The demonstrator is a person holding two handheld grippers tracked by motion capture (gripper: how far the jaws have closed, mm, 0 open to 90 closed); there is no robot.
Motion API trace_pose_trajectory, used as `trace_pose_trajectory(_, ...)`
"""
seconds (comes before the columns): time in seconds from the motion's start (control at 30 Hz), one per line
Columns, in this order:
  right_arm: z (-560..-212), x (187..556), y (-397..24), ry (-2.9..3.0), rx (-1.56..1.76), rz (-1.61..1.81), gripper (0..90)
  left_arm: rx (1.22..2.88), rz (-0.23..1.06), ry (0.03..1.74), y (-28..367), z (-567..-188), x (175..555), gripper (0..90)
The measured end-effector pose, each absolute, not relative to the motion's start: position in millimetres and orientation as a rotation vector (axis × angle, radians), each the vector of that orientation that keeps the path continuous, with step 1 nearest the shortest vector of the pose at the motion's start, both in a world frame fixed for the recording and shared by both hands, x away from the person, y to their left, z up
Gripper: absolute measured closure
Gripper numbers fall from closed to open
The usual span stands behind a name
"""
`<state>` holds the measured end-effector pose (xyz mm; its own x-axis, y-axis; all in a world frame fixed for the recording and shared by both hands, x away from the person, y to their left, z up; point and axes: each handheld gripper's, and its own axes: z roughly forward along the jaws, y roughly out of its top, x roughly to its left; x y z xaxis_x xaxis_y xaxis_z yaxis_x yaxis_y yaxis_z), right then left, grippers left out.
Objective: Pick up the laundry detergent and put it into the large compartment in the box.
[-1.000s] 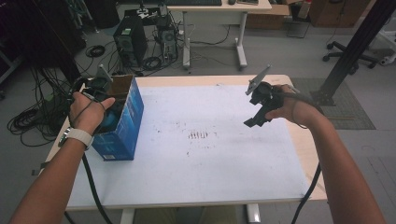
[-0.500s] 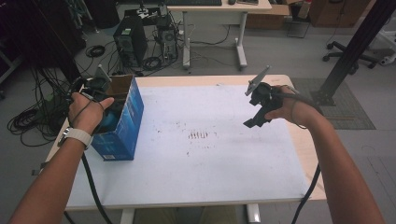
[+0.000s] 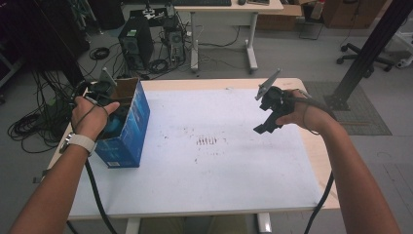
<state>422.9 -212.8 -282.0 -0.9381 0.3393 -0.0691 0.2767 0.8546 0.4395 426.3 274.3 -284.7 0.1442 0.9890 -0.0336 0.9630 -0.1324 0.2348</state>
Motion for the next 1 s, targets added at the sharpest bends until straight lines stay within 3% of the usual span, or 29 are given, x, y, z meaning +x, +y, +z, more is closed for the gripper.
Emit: trace_pose_trajectory(1.0, -282.5, 420.0, -212.6, 2.884, 0.469, 0.672, 8.6, 2.245, 0.204, 1.900, 270.4, -274.6, 423.8, 22.4)
